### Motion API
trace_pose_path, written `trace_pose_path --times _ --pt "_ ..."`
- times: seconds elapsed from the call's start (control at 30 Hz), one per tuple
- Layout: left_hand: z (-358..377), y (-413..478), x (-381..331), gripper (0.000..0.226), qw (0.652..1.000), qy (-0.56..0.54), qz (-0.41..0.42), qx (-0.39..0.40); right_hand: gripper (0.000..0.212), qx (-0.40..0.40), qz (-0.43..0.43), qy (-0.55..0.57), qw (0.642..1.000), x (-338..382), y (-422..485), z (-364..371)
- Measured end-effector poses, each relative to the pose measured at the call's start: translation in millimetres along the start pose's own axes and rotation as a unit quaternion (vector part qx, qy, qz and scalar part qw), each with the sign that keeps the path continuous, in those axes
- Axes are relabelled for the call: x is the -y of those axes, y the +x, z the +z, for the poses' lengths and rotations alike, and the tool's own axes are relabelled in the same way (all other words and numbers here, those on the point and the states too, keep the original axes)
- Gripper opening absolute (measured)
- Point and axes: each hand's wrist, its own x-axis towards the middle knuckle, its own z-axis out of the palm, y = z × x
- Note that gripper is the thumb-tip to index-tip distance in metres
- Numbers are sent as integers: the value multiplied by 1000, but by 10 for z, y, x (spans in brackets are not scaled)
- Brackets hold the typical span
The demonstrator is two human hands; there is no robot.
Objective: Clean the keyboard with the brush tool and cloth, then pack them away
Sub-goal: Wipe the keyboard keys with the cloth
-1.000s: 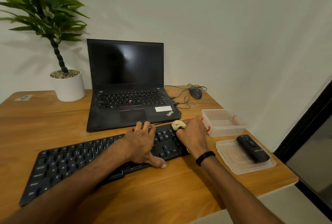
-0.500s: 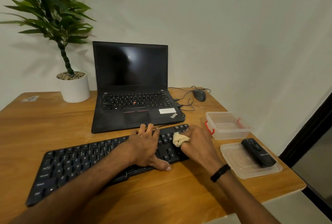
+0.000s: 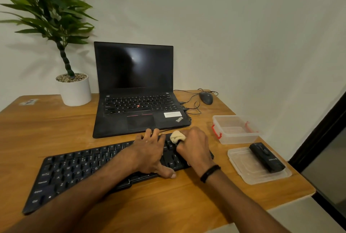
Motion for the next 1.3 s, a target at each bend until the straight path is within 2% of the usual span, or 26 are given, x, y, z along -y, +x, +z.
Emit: trace_pose_path --times 0.23,0.4,0.53,0.67,0.87,1.03,1.17,1.3 --pt "30 -17 36 133 1000 0 -11 -13 17 42 27 15 999 -15 15 -33" --pt "28 -1 -6 130 1000 -3 -1 -14 31 25 17 -18 999 -141 -357 -40" --pt "14 -5 -8 129 1000 -5 -1 -12 27 3 -19 -25 1000 3 -85 65" --pt "20 -5 36 130 1000 -5 -4 -22 16 38 -4 -21 999 111 160 71" --pt "54 -4 -5 127 1000 -13 4 -23 20 43 -7 -15 999 -14 -187 116" --pt "12 -19 25 121 999 4 7 -34 13 32 -31 10 999 144 262 160" --pt "63 -41 59 129 1000 -12 -1 -27 17 87 -69 2 994 67 433 88" --pt "48 -29 41 134 999 -28 -2 -22 24 100 -28 -32 994 -285 449 -173"
